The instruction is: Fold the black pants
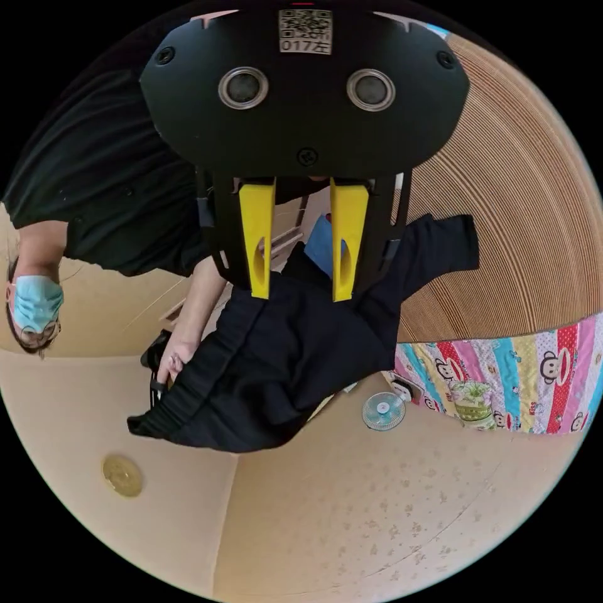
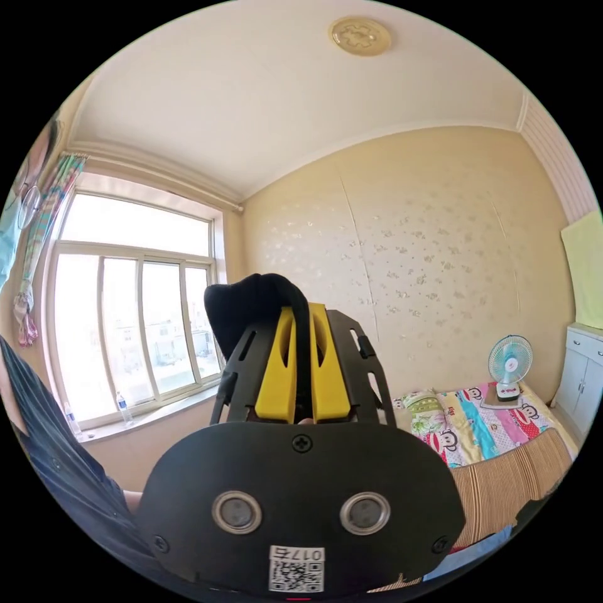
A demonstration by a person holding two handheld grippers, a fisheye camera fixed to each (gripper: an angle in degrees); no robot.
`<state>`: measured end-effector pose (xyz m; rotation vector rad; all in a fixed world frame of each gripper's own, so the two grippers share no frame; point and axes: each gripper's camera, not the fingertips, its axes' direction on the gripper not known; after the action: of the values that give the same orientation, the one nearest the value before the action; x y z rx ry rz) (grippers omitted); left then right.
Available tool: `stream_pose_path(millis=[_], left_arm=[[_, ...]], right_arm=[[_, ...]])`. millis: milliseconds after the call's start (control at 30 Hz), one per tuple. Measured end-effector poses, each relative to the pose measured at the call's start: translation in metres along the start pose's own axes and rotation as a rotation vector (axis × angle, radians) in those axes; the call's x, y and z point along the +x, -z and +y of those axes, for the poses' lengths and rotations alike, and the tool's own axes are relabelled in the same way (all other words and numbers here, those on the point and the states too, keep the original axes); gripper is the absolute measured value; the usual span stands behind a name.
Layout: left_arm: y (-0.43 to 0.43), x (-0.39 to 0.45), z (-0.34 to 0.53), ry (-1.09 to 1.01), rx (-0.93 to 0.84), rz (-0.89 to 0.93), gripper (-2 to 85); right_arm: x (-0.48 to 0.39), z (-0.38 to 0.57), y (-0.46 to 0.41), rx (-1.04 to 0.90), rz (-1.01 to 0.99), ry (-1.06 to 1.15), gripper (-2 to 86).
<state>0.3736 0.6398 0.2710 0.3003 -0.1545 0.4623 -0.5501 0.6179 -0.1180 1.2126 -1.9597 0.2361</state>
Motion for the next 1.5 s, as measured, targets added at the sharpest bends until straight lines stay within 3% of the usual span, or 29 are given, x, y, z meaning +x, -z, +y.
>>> stream_pose_path(millis=[167,367,633,733,833,1000,1100,1267,1500], left_arm=[[-0.013,0.062,0.008,-0.218,-0.002,-0.229,16.5],[-0.023,0.101,0.024,-0.288,-0.037,-0.508,17.5],[-0.028,0.212,0.031,-0.555,0.203,-0.744,18.0],[-0.012,0.242,0.041,-0.605,0.310,-0.723,10.5],[0.029,0.262,0.049,-0.547,0.536,-0.710,3.7],[0.128,0.254,0.020,-0.347,0.746,-0.388,0.2],[0.173,0.252,0.001,-0.315,0.790,-0.298,-0.2],[0.213,0.280,-0.016,-0.396,0.865,-0.222,-0.2],[0.246,0.346,-0.053,-0.537,0.988,-0.217,-0.2]], right_arm=[[-0.037,-0.026,-0.005,0.024,0.080,0.032,3.5],[-0.059,-0.063,-0.001,0.060,0.100,-0.001,3.6],[-0.080,-0.100,-0.013,0.044,0.069,-0.055,3.6],[-0.076,-0.112,-0.016,0.037,0.076,-0.064,3.6],[-0.070,-0.121,-0.016,0.005,0.077,-0.054,3.6],[-0.062,-0.125,-0.013,-0.004,0.010,0.039,3.6],[-0.047,-0.128,-0.006,-0.017,-0.095,0.125,3.6],[0.006,-0.139,0.018,-0.034,-0.484,0.258,3.5],[0.038,-0.181,0.006,-0.029,-0.696,0.179,3.3]])
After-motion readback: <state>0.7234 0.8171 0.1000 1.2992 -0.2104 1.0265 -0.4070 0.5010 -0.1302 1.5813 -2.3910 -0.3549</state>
